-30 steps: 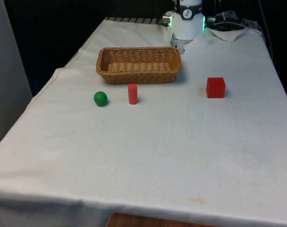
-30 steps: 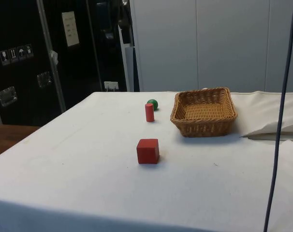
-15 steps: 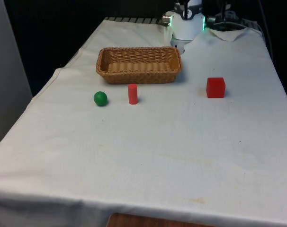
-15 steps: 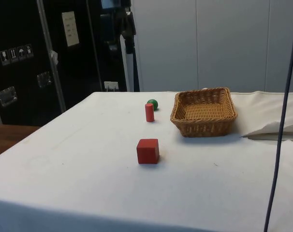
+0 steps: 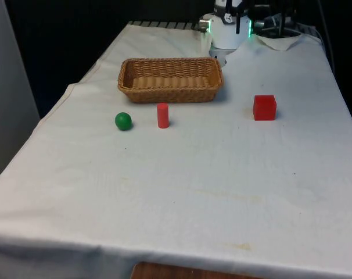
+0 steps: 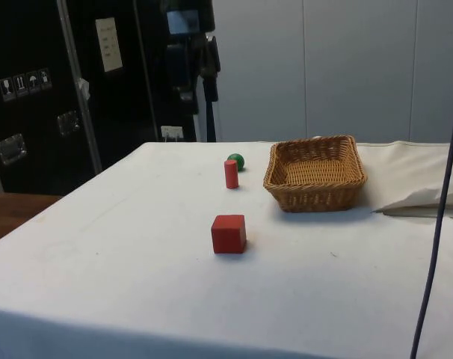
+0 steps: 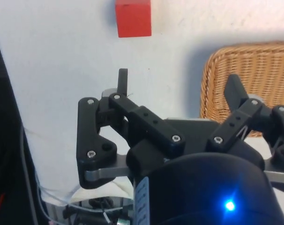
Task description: Pick up the object to the left of the cylinder and place it into the basket.
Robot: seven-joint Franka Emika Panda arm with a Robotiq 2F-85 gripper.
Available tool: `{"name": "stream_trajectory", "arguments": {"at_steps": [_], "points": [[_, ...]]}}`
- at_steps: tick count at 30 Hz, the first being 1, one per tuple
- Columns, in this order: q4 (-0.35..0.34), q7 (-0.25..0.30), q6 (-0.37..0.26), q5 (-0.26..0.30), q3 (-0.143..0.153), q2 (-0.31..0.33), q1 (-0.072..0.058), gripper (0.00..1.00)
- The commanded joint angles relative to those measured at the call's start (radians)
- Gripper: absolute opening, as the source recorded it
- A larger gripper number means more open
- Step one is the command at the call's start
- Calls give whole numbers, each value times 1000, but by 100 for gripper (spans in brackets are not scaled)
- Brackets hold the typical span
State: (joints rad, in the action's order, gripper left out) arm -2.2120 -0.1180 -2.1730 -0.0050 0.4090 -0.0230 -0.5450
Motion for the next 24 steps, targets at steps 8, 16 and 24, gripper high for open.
{"name": "stream_trajectory", "arguments": {"at_steps": [8, 16, 24], "points": [[-69, -65, -98, -28, -40, 1, -3, 100], [-121, -80, -164, -20, -67, 1, -1, 100], [-179, -87, -283, -28, -72, 23, 0, 100]]}}
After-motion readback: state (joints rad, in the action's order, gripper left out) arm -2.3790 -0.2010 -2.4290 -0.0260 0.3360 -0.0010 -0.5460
